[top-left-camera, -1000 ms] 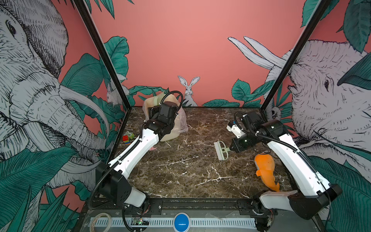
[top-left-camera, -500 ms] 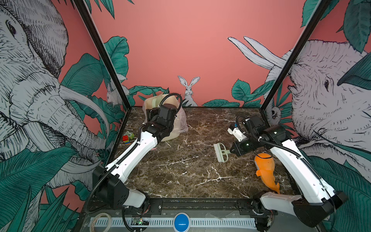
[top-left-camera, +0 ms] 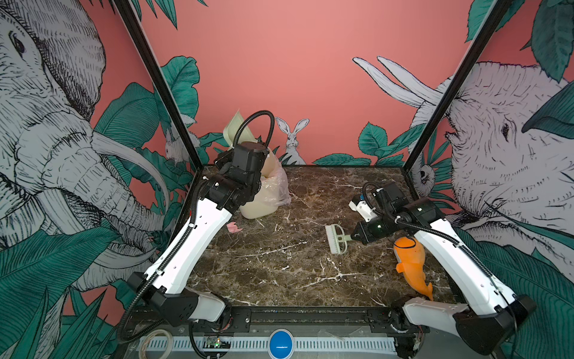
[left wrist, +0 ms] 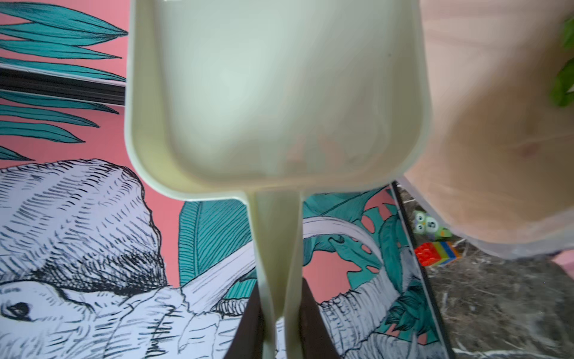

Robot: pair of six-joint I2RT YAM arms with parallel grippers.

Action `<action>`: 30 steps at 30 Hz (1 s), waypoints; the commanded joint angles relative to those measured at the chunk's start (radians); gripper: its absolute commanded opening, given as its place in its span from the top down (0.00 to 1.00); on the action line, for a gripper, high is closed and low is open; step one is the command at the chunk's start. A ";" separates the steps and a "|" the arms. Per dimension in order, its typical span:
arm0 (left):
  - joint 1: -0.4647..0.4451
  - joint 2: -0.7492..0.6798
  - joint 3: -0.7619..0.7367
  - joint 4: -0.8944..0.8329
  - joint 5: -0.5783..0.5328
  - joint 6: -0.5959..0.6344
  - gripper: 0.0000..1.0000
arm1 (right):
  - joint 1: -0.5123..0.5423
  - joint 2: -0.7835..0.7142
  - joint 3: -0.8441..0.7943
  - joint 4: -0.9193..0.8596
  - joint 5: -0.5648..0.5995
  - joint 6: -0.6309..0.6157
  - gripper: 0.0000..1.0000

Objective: Sweep away the paper scraps from the table
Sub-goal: 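Lower the empty dustpan toward the pink scrap while the right brings the brush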

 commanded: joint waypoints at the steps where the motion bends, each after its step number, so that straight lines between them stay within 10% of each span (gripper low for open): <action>1: -0.036 -0.067 0.009 -0.236 0.135 -0.326 0.91 | 0.048 0.009 -0.030 0.083 -0.029 0.055 1.00; 11: -0.052 -0.317 -0.261 -0.290 0.425 -0.696 0.89 | 0.277 0.090 -0.133 0.469 -0.077 0.296 1.00; 30: -0.052 -0.434 -0.394 -0.242 0.464 -0.687 0.90 | 0.473 0.597 -0.156 1.512 -0.119 0.936 1.00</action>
